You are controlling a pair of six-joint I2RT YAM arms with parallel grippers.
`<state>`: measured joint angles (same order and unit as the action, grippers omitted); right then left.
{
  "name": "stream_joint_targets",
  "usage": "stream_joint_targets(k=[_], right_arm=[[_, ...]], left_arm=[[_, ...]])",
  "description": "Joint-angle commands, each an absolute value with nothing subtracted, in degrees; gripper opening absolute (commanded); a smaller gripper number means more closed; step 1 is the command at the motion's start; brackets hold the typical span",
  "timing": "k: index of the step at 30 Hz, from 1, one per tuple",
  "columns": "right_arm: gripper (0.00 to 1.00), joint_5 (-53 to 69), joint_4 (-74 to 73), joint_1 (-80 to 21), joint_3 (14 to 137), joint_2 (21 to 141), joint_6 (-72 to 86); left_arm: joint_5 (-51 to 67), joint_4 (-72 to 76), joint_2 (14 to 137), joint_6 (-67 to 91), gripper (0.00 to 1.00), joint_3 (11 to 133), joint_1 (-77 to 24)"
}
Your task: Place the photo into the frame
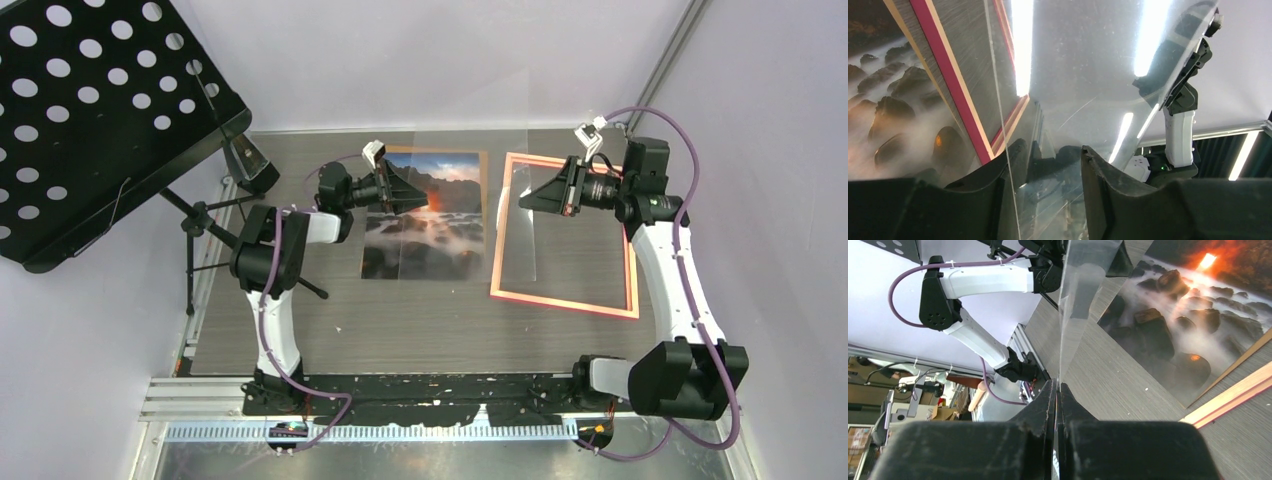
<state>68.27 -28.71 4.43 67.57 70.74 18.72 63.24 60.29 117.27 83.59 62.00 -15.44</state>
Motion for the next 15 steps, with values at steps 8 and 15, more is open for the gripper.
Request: stream_joint_targets(k=[8,15], right_arm=[[0.05,64.85,-34.15,6.2,67.05,72.78,8.43],[0.05,65.61,-34.05,6.24,65.69,74.37,6.72]], left_arm=[[67.37,67.63,115.57,84.86,0.26,62.61,-16.7],[68.16,69.57,114.35,86.08,0.15,62.68,-16.79]])
